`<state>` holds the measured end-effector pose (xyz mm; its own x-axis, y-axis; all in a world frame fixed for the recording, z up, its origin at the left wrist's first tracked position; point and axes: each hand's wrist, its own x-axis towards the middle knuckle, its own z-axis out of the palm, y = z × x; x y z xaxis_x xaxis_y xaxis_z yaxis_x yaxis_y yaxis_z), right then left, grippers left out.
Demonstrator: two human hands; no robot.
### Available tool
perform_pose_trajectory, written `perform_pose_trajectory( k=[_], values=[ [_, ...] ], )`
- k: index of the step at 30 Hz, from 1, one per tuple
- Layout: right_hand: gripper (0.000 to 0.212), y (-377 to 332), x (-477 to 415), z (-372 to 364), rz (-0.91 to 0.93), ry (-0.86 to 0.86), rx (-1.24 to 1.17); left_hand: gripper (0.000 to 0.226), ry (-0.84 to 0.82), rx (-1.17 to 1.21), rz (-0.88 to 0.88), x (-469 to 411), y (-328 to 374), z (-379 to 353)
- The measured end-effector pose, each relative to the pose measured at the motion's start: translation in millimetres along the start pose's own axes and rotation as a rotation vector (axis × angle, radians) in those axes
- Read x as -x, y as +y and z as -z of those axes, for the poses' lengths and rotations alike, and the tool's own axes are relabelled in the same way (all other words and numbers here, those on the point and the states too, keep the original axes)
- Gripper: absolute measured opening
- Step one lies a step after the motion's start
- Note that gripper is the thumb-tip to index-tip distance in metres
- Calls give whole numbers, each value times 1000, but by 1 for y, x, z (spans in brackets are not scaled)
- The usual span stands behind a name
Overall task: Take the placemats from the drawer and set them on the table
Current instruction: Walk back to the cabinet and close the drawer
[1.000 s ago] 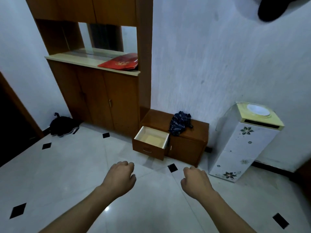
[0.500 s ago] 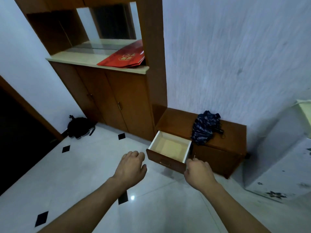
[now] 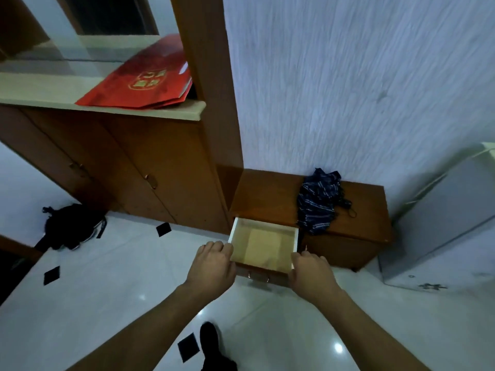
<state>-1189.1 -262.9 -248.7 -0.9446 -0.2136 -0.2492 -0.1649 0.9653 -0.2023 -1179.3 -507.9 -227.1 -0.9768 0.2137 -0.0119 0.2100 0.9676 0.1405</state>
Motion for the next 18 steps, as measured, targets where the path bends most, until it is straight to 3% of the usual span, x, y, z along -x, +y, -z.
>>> perform_pose_trajectory(
  k=[7, 12, 18],
  values=[
    [19, -35, -63, -60, -197, -13, -72, 26, -79, 63, -190, -79, -73, -69],
    [26, -32, -109, -110, -281, -24, -112, 24, -139, 132, -173, -116, -98, -131],
    [33, -10, -160, -189, -273, -32, -357, 30, -187, 172, -90, -147, -102, -217]
  ],
)
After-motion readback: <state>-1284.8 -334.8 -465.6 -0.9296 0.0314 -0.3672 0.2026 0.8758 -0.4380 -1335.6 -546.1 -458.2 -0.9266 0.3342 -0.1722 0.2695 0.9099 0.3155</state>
